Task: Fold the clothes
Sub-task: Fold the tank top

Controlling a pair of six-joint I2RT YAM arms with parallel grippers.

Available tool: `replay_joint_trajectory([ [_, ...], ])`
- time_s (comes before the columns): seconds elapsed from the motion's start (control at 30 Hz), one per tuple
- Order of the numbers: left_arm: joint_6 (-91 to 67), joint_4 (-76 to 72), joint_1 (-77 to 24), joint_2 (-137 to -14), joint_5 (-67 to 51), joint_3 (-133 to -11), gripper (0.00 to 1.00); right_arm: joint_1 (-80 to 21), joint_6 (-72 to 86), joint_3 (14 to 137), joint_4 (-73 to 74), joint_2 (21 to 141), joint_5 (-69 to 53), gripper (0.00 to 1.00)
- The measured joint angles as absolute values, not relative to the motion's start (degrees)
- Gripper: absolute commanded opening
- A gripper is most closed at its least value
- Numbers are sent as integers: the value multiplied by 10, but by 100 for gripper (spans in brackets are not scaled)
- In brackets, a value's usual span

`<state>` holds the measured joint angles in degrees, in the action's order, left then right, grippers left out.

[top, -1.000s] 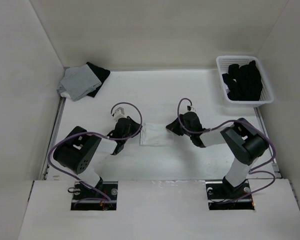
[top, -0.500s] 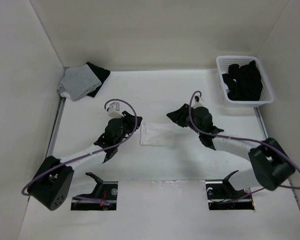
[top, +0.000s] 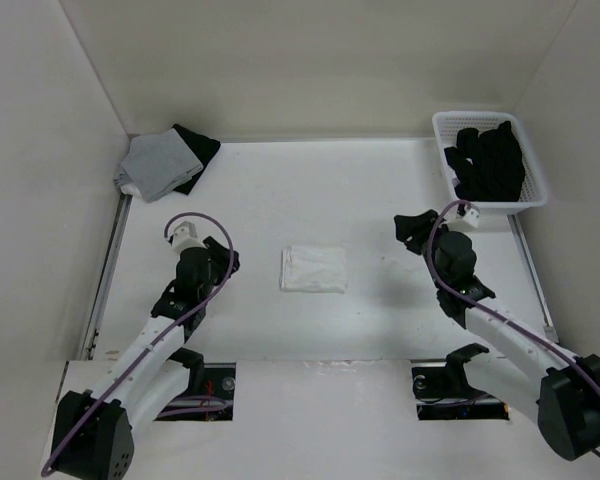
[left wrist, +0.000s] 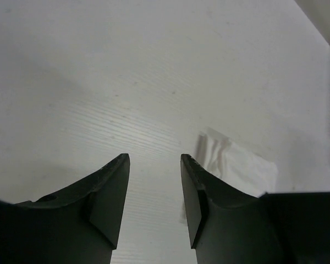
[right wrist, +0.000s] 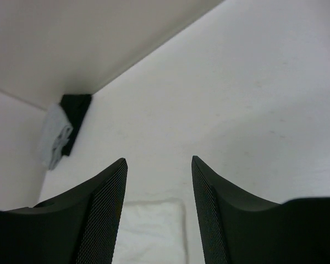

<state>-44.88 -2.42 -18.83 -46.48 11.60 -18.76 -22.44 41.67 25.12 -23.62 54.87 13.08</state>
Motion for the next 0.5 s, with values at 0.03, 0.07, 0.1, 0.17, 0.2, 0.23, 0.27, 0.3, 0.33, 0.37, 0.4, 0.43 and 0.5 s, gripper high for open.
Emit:
replay_joint_trajectory([
  [0.03,-448,-13,-172,-462,116,-184,41,-214,417,235,-237,548,138,55],
  [0.07,-447,-3,-157,-461,115,-182,41,-205,417,220,-237,549,145,55],
  [0.1,-447,4,-145,-461,115,-179,41,-198,418,209,-236,552,149,55],
  [0.17,-447,18,-129,-462,114,-176,41,-185,419,196,-232,560,153,56],
  [0.2,-447,20,-128,-463,113,-176,41,-181,420,194,-232,563,154,56],
  [0.23,-447,21,-128,-463,112,-176,40,-177,420,194,-232,563,153,56],
  [0.27,-447,21,-128,-464,110,-176,40,-174,420,194,-236,563,153,56],
  [0.3,-446,21,-129,-464,109,-176,40,-172,421,194,-240,563,153,56],
  [0.33,-446,20,-130,-466,109,-176,40,-171,422,194,-242,563,153,56],
  [0.37,-445,20,-132,-468,108,-176,39,-170,423,194,-243,563,152,56],
  [0.4,-445,20,-133,-470,107,-176,39,-169,423,194,-245,563,152,56],
  [0.43,-444,20,-136,-473,108,-176,39,-169,423,194,-246,564,152,56],
  [0.5,-443,19,-143,-480,107,-176,42,-170,424,194,-249,569,150,56],
])
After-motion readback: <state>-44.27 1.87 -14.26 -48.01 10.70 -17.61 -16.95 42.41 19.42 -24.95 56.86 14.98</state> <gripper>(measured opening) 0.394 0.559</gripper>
